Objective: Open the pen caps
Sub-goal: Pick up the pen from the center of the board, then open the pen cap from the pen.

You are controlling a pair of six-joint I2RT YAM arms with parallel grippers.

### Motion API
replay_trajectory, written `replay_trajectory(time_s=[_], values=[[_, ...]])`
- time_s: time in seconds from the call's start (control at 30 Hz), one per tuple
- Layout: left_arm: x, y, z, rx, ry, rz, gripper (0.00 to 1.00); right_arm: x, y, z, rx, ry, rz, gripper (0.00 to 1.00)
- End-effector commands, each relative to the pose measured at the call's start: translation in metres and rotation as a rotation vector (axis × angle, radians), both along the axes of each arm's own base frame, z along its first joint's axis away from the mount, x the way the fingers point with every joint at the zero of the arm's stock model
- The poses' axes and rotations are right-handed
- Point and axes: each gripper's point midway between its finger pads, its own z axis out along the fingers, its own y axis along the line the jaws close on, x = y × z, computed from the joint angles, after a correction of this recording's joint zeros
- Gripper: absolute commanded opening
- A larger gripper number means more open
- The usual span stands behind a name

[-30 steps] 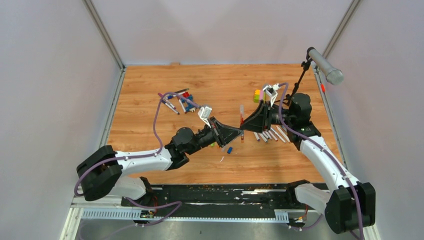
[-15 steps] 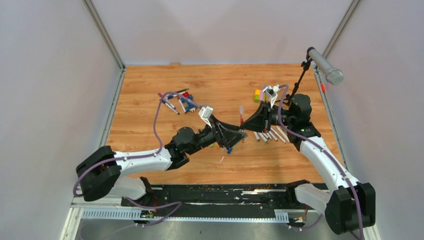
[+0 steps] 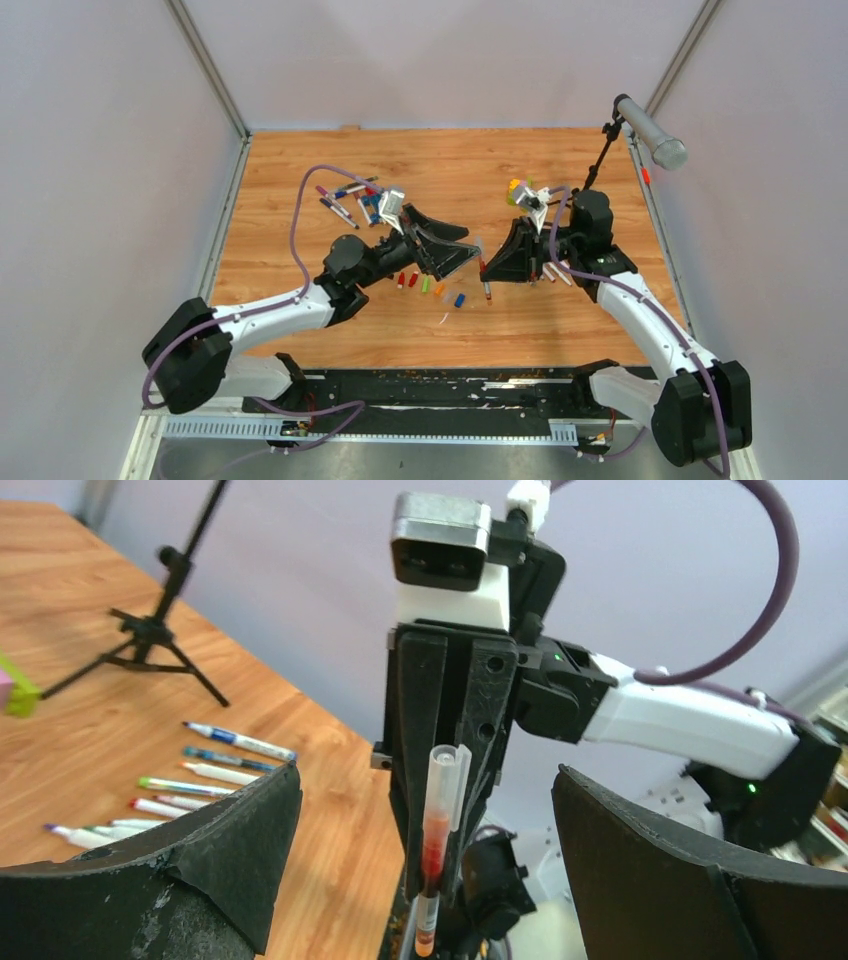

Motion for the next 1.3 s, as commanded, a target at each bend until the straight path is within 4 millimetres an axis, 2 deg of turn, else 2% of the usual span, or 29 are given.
replay_trajectory(time_s=[0.0, 0.17, 0.4, 0.7, 1.03, 1.27], values=[[-0.027, -0.013, 0.029, -0.075, -0.113, -0.182, 1.0, -0.019, 0.001, 0.006, 0.033, -0.076, 0.116, 0.0], [-0.032, -0.01, 0.042, -0.141, -0.181, -0.193, 0.9, -0.018, 0.003, 0.004, 0.03, -0.069, 0.115, 0.0], [-0.041, -0.012, 0.047, -0.189, -0.198, -0.261, 0.67, -0.018, 0.004, 0.005, 0.029, -0.058, 0.122, 0.0], [-0.044, -0.014, 0.037, -0.199, -0.182, -0.292, 0.62, -0.017, 0.004, 0.005, 0.028, -0.047, 0.124, 0.0], [-0.045, -0.018, 0.023, -0.185, -0.155, -0.318, 0.51, -0.017, 0.004, 0.006, 0.029, -0.041, 0.131, 0.0], [-0.046, -0.02, 0.018, -0.178, -0.152, -0.332, 0.49, -0.019, 0.004, 0.009, 0.034, -0.049, 0.141, 0.0]])
